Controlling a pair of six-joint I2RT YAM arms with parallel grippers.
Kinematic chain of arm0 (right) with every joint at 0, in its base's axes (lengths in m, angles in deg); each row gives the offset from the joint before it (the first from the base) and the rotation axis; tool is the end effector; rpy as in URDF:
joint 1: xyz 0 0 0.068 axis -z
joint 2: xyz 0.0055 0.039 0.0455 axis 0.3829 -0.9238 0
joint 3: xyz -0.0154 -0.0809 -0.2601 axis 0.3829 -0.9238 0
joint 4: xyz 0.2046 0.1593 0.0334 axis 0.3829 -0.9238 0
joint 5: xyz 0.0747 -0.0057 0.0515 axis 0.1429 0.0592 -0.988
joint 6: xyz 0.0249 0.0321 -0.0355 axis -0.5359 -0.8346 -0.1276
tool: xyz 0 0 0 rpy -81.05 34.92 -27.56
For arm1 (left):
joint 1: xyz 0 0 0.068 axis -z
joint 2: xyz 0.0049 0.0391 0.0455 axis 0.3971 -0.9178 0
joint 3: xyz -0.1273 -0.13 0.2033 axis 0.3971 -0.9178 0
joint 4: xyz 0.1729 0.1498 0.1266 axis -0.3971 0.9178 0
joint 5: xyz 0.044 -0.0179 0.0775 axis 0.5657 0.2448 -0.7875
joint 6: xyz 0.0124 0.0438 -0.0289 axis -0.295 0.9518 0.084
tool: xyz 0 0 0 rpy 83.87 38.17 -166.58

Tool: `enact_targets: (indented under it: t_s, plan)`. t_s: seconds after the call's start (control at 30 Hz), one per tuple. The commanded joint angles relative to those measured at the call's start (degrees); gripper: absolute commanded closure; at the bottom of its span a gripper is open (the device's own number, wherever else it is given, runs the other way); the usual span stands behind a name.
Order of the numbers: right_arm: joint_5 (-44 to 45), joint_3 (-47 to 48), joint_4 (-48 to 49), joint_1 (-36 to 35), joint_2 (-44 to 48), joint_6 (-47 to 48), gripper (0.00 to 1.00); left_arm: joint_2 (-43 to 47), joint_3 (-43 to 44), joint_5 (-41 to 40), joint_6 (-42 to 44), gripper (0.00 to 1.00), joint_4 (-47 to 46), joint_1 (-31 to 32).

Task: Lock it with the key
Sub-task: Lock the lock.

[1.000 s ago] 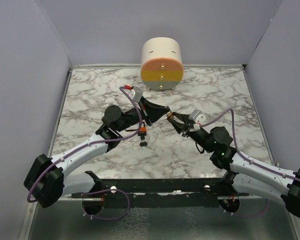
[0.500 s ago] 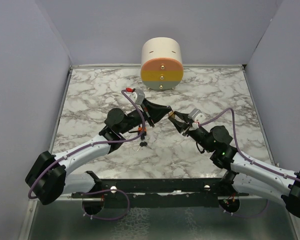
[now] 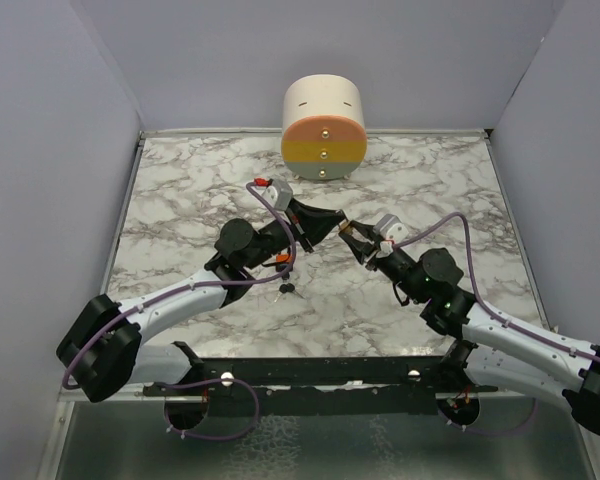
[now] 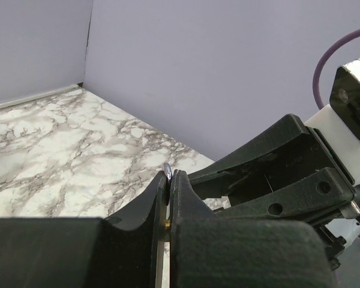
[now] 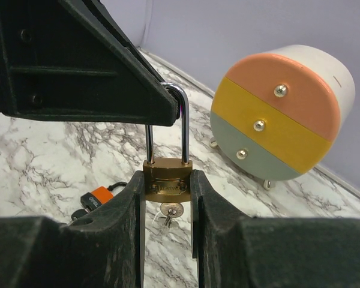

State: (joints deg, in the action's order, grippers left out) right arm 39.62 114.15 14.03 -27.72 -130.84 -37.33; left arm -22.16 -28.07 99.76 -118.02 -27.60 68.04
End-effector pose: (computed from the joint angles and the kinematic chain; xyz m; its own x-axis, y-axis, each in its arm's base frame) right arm 0.1372 0.1599 0.2899 0.2195 -0.0695 -0.9731 -0.6770 0.7074 -0.2032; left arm 0.1929 -0.2054 0.3073 -0.2531 -0.3905 -0.8851 0.8609 0.3265 -0.3902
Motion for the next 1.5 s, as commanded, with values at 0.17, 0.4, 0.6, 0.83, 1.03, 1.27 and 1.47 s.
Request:
enact_targets:
  t_s: [0.17, 0.4, 0.6, 0.83, 1.03, 1.27, 1.47]
  plan:
    - [-7.4, 10.4, 19.1, -2.5, 2.3, -1.6, 0.99, -7.0, -3.5, 6.0, 0.4, 1.00, 15.2, 4.1]
    - [-7.1, 9.5, 18.3, -2.8, 2.5, -1.6, 0.99, -5.5, -3.8, 5.3, 0.9, 1.00, 15.2, 4.2]
    - [-7.9, 9.3, 11.4, -2.8, 2.8, -1.8, 0.99, -1.8, -1.8, 2.9, 2.7, 1.00, 16.4, 4.2]
    - [-4.8, 7.9, 2.3, -2.8, 2.4, -3.7, 0.68, 2.8, 4.0, -5.2, 9.6, 1.00, 22.6, 4.1]
    - [-3.0, 6.1, -2.3, -2.8, 1.7, -6.1, 0.52, 6.1, 7.0, -12.8, 14.4, 1.00, 24.4, 3.9]
    - [0.4, 4.3, -8.3, -2.8, -0.1, -9.4, 0.50, 9.2, 10.0, -20.1, 20.5, 1.00, 27.4, 3.2]
    - [6.6, 2.5, -10.5, -2.7, -1.1, -13.8, 0.53, 9.8, 11.4, -20.8, 21.9, 1.00, 28.4, 1.1]
